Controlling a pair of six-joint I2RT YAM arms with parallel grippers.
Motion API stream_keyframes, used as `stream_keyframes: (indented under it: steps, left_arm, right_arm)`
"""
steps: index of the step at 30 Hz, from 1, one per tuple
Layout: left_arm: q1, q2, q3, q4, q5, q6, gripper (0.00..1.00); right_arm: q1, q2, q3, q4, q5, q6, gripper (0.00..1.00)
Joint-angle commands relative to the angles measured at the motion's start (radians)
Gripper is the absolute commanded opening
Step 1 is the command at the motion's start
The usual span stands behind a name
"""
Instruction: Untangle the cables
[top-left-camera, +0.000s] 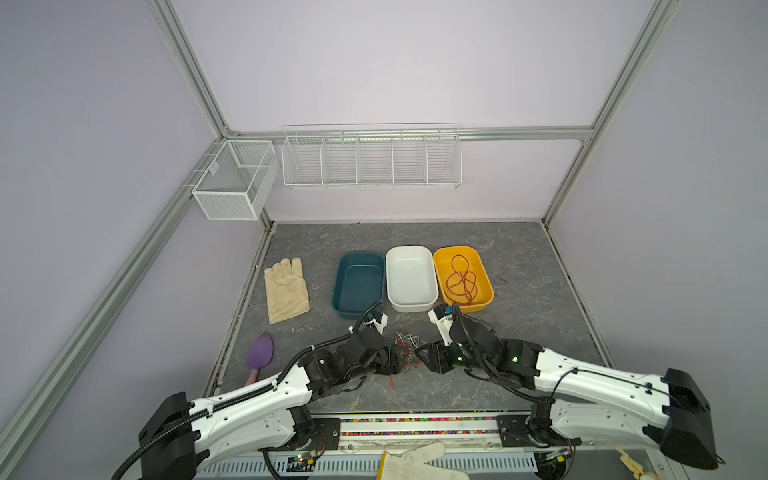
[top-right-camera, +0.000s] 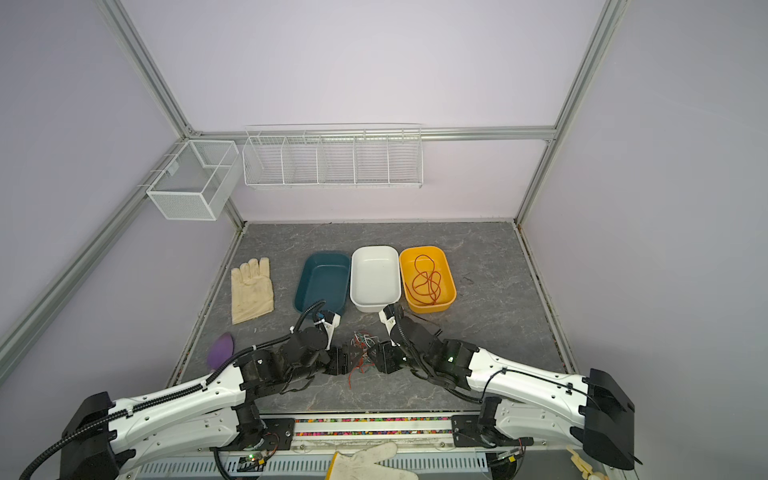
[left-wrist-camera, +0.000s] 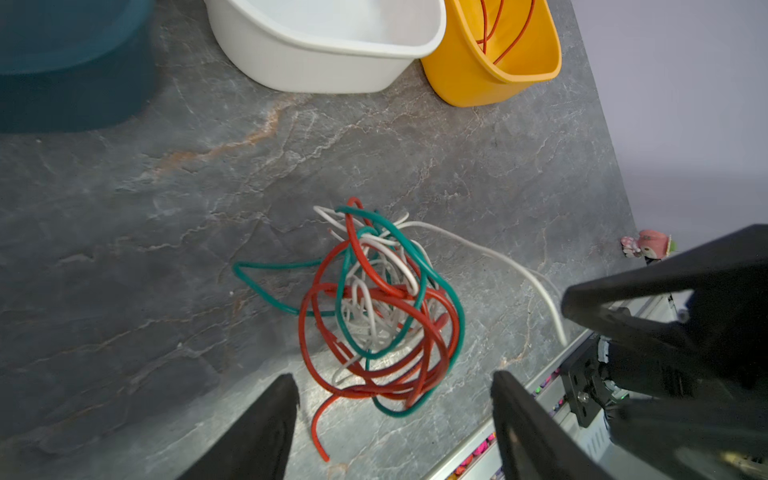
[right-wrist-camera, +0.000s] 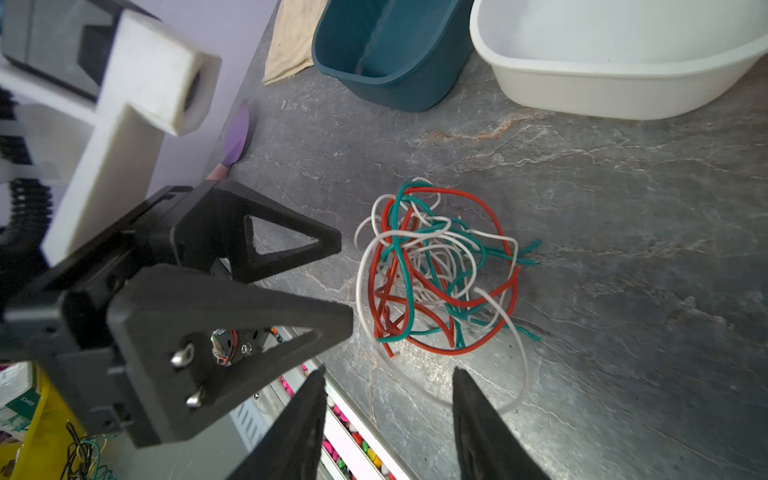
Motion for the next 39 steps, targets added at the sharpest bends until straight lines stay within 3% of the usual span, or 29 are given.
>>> stream_keyframes:
  steps: [1,5,10,20,31,34,39]
  left_arm:
    - [-0.014,0.015,-0.01,0.067,-0.011,-0.046,0.72]
    - [-0.014,0.025,-0.026,0.091,-0.012,-0.048,0.69]
    - [-0.014,0.035,-0.045,0.115,-0.009,-0.049,0.51]
    - [-0.014,0.04,-0.099,0.159,-0.007,-0.066,0.31]
    - [-0.014,0.046,-0.166,0.234,-0.001,-0.09,0.27]
    - [-0.014,0.046,-0.184,0.255,0.006,-0.1,0.28]
    - [-0.013,0.027,-0.206,0.271,0.002,-0.11,0.29]
  right_arm:
    - [0.011,0.049,-0.011,0.044,0.011,0.022,0.5]
    - [0.014,0.105,0.006,0.056,0.022,0.02,0.47]
    - [0.015,0.155,0.024,0.067,0.044,0.018,0.43]
    - [0.014,0.236,0.055,0.091,0.055,0.017,0.34]
    - [0.014,0.247,0.051,0.082,0.105,-0.011,0.29]
    - [0.014,0.213,0.075,-0.002,0.142,-0.025,0.31]
    - [0.013,0.1,0.093,-0.161,0.255,-0.012,0.48]
